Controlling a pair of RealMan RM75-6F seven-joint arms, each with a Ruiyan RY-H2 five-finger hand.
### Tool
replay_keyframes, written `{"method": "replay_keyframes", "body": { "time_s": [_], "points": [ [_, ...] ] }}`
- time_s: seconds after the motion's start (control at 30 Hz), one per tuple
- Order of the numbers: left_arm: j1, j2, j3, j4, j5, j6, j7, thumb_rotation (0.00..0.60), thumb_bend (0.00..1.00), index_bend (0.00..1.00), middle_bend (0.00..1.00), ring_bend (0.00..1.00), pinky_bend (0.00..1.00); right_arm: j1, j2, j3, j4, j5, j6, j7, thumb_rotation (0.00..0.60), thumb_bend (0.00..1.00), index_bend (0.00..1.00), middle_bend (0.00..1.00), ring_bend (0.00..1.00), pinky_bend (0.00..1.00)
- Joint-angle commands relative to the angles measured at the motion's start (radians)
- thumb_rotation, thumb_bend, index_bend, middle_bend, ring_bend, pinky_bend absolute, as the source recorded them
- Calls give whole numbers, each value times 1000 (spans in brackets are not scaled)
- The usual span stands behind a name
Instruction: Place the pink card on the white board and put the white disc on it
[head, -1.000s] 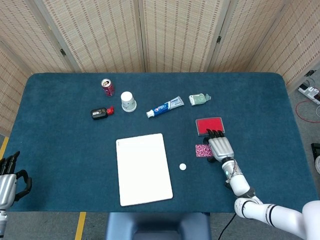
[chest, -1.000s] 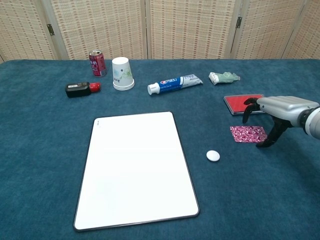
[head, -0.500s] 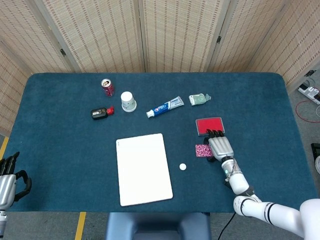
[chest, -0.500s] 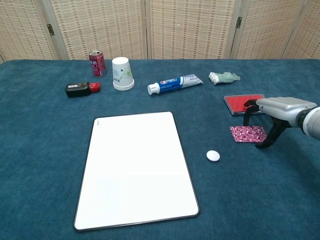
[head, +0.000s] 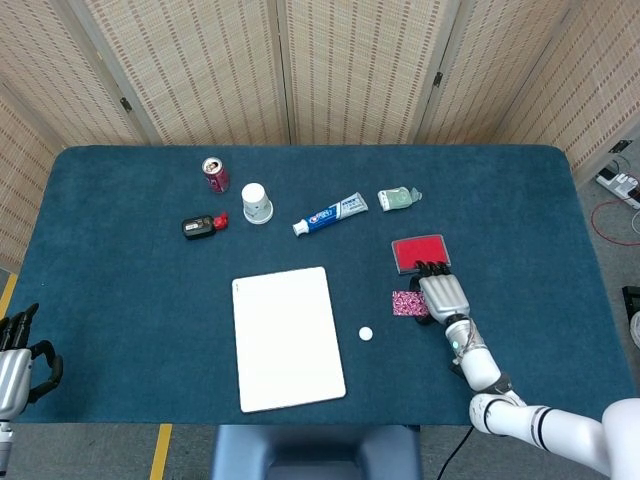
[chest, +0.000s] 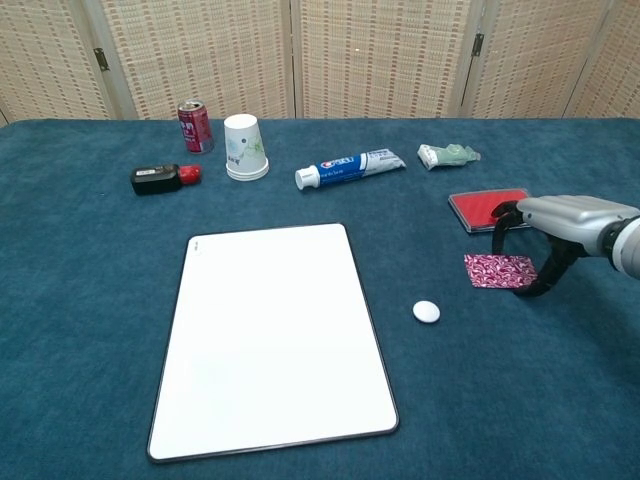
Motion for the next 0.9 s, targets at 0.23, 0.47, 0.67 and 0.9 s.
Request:
{"method": "replay_keyframes", "body": {
  "time_s": [0.23, 0.47, 0.67, 0.9],
  "points": [
    [2, 2, 0, 0, -1, 2, -1, 600, 155, 110, 47, 58, 0, -21, 56, -1, -84, -51, 39, 37, 600, 227, 418, 122, 78, 56],
    [5, 5, -1, -5, 2, 9, -1, 600, 156, 110, 47, 58, 0, -15, 106, 1, -192, -99, 74, 17, 600, 227, 419, 122, 79, 56],
    [6, 6, -3, -6, 3, 15, -3, 600, 155, 110, 47, 58, 0, 31, 97, 12, -253, -112, 53, -24, 600, 227, 419, 124, 81, 56],
    [9, 9, -3, -6, 2, 16, -8, 600, 155, 110, 47, 58, 0, 124, 32, 39, -285, -80, 21, -122, 600, 227, 419, 124, 80, 56]
  ]
}}
